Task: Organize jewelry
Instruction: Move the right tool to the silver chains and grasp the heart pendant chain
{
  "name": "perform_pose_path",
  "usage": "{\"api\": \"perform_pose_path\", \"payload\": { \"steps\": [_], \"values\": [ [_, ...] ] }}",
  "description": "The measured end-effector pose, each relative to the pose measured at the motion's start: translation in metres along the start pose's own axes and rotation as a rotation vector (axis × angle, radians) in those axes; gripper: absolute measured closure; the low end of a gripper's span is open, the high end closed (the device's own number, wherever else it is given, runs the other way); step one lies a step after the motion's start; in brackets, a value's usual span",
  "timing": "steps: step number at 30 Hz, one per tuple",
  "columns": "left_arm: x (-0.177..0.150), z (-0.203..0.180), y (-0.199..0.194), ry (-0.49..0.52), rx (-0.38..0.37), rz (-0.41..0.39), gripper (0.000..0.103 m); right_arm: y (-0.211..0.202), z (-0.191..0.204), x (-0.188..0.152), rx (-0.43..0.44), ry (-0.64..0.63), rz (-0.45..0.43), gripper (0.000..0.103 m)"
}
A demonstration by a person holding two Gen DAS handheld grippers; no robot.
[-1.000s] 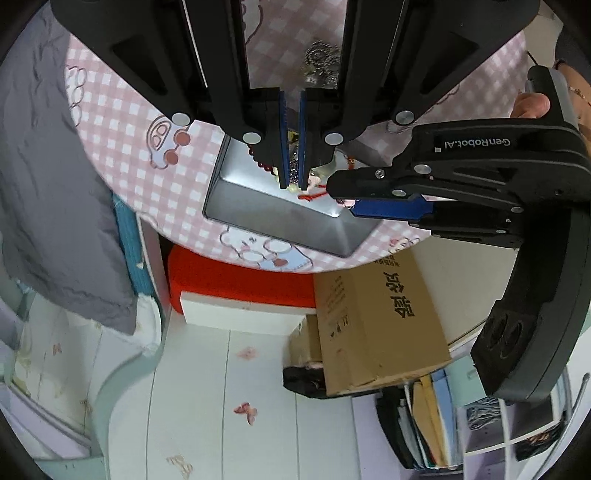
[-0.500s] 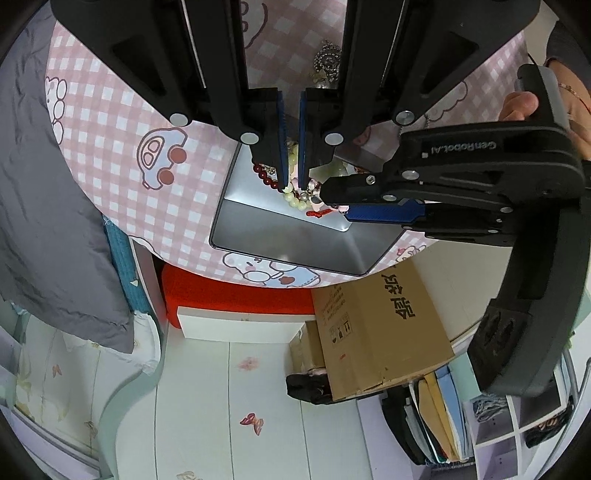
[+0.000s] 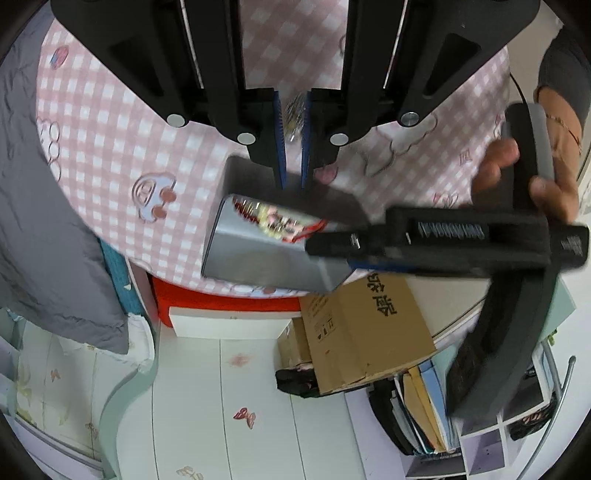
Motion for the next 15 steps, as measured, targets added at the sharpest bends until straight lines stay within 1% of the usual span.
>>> {"api": "perform_pose_path", "payload": {
  "steps": [2,3,4,7,10,13,15],
  "values": [
    [-0.005,0.002,-0.007,0.008,0.014,-0.015,0.039,0.005,0.005,-0.009,-0.001,0.002,0.023,0.085],
    [-0.01,0.002,-0.013,0.023,0.033,-0.029,0.039,0.009,0.007,-0.014,-0.006,0.003,0.032,0.081],
    [-0.013,0.003,-0.016,0.032,0.05,-0.039,0.039,0.014,0.01,-0.019,-0.013,0.001,0.045,0.08],
    [-0.024,0.01,-0.026,0.037,0.087,-0.059,0.039,0.026,0.02,-0.027,-0.031,-0.022,0.069,0.079],
    [-0.034,0.02,-0.034,0.033,0.111,-0.069,0.039,0.036,0.033,-0.026,-0.076,-0.089,0.072,0.079],
    [-0.042,0.029,-0.04,0.02,0.114,-0.066,0.039,0.047,0.044,-0.025,-0.099,-0.148,0.088,0.079],
    [-0.046,0.033,-0.042,0.021,0.117,-0.064,0.039,0.057,0.043,-0.027,-0.15,-0.181,0.11,0.079]
  ]
}}
Point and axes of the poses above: each gripper's, at about its wrist camera, not at the fingertips, and y roughly the way its jaws point, z to its left, x to its top, the point moved 5 cm from there along y, roughly the way its jaws point, and after that the axes turned 4 degrees about -y, right-handed, at the moved point
